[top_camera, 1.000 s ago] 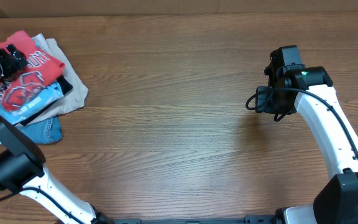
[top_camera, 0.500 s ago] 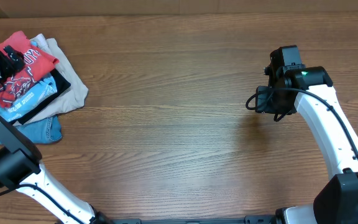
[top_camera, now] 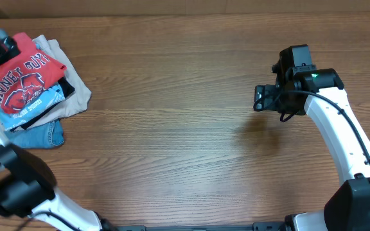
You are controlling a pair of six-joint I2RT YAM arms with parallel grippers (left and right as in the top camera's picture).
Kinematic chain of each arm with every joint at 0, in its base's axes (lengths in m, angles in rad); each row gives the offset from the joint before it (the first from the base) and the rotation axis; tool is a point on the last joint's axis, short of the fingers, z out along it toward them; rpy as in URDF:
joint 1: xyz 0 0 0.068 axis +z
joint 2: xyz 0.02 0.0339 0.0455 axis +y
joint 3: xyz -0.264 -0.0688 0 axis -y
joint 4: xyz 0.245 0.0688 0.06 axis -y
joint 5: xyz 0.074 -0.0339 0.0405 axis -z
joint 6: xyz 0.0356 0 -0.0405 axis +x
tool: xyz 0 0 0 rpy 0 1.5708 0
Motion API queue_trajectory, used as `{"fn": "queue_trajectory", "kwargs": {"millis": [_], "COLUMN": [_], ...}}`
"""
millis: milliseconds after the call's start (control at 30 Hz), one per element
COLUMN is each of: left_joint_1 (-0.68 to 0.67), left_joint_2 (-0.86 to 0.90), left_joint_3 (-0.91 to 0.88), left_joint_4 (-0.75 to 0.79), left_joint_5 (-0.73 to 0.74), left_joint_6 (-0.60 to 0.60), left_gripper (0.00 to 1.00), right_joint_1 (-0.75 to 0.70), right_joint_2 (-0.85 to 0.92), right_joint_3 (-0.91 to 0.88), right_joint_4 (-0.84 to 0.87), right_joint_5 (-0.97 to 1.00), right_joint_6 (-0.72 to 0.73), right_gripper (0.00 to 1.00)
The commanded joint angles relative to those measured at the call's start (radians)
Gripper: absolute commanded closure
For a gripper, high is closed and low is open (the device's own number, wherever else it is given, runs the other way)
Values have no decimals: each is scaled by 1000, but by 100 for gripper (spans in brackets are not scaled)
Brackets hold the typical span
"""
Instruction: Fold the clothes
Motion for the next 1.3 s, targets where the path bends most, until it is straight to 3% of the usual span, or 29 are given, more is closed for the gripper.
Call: {"fn": "queue_trajectory", "kwargs": {"millis": [0, 267, 400, 667, 900, 1100, 1267], "left_joint_1": [-102, -373, -497, -593, -583, -585, -585], "left_joint_2": [-102, -150, -148, -149, -188, -393, -748], "left_joint_3": [23, 23, 23, 22, 8, -171, -555], "left_joint_4": [-68, -200, -279, -468, -602, -513, -272], "left_joint_5": [-69, -280, -298, -253, -206, -208, -188], "left_joint_6": [-2, 24, 66, 87, 26, 26, 11], "left_gripper": [0, 0, 0, 0, 10, 9, 7], "right_joint_1": [-2, -2, -2, -2, -2, -2, -2], "right_joint_2": [-25, -25, -25, -46, -202, -423, -635], "right_joint_3": [18, 18, 18, 34, 26, -53, -226], "right_joint_4": [39, 243, 327, 174, 109, 109, 180], "right_joint_5": [-47, -85, -84, -66, -9, -9, -8], "right_joint_6": [7, -45, -50, -20, 47, 46, 58], "right_gripper": [0, 0, 0, 0, 0, 0, 0]}}
